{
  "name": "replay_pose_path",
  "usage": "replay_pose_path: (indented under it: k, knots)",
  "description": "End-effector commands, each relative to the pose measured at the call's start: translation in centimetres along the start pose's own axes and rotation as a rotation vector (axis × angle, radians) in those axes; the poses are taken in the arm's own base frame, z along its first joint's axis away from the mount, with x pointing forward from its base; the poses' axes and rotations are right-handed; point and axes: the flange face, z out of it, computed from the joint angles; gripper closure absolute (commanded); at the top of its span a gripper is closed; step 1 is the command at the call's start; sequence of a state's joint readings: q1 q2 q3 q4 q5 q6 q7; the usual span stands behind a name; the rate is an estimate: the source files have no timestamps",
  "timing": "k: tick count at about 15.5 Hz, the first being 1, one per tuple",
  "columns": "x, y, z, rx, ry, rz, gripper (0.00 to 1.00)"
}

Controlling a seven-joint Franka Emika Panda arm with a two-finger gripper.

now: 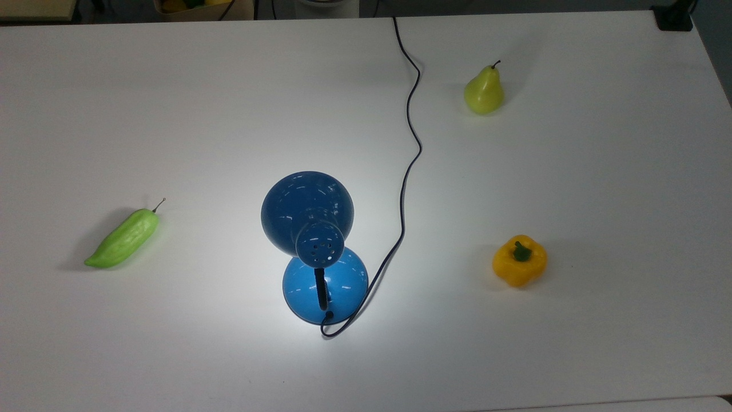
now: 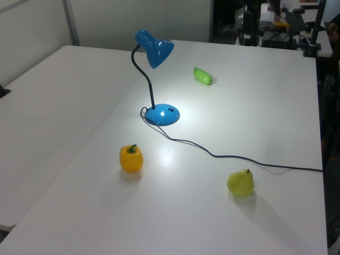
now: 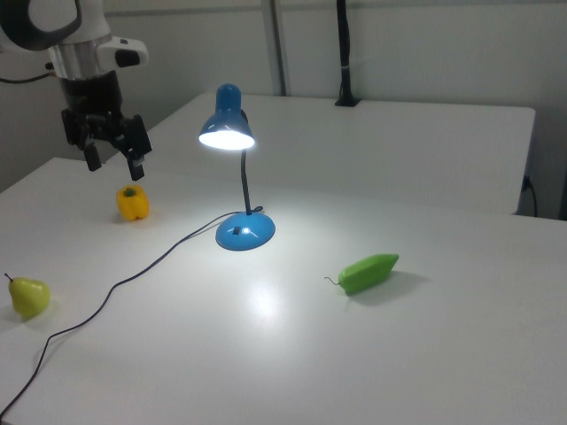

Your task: Turn on desk lamp

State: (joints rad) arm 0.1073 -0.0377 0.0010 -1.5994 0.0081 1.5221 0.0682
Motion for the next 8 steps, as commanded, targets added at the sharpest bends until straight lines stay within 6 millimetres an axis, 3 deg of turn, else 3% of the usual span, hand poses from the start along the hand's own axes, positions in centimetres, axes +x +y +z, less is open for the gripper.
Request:
replay_pose_path:
  k: [1,5,8]
  knots:
    - [0.6,-0.4,-0.9,0.02,0.071,0.043,0.0]
    - [2.7,0.1,-0.4,0.025,0.181,-0.019,0.0]
    - [3.0,0.5,-0.4,0.018,0.196,-0.082,0.0]
